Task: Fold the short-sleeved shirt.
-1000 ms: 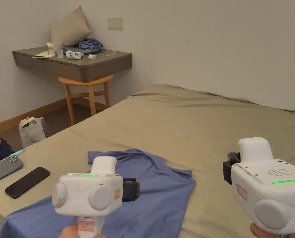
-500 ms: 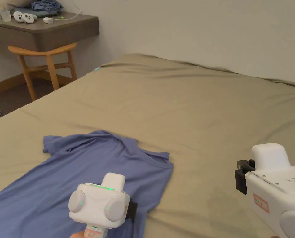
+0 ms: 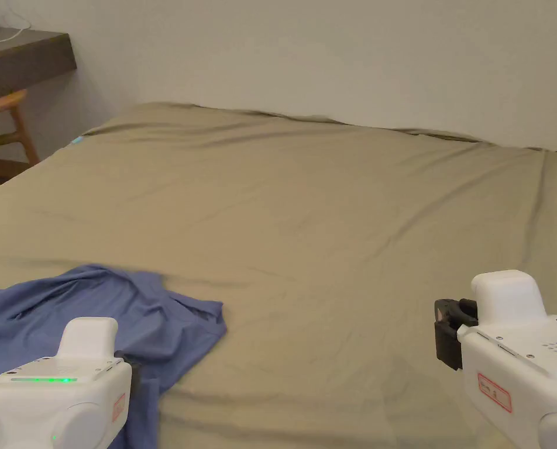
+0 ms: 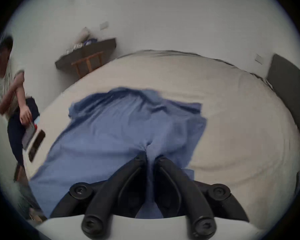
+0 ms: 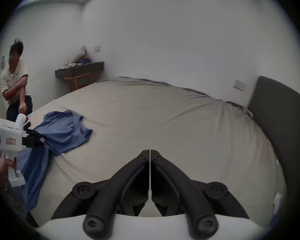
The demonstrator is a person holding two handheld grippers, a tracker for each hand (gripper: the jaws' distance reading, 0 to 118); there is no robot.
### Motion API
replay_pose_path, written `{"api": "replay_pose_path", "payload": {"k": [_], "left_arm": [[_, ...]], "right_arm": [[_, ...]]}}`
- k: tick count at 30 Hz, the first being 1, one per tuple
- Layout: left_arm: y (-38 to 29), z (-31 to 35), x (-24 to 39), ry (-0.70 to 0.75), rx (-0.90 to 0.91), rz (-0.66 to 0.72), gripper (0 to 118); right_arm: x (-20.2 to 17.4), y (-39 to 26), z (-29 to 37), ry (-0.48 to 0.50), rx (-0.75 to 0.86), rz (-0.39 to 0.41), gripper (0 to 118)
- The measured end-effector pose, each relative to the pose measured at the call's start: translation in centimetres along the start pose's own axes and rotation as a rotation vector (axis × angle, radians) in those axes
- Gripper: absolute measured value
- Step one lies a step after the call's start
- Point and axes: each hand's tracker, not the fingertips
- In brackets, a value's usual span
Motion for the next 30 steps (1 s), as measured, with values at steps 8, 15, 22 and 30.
{"api": "replay_pose_path", "payload": {"k": [8, 15, 22, 30], "left_arm": [[4.7, 4.5, 14.1, -0.274, 0.089, -0.177, 6], [4.0, 9.2, 33.4, -0.624, 0.088, -0.443, 6], [-2.7, 15.8, 48.8, -0.866, 0.079, -0.757, 6], [-8.7, 16.7, 54.9, -0.906, 0.001, -0.868, 6]], "right_arm": [[12.1, -3.3, 9.9, -0.278, 0.018, -0.081, 4], [19.8, -8.6, 18.2, -0.478, -0.013, -0.223, 4], [24.6, -13.3, 23.6, -0.634, -0.070, -0.297, 4], [26.5, -16.4, 24.8, -0.682, -0.117, -0.333, 4]]}}
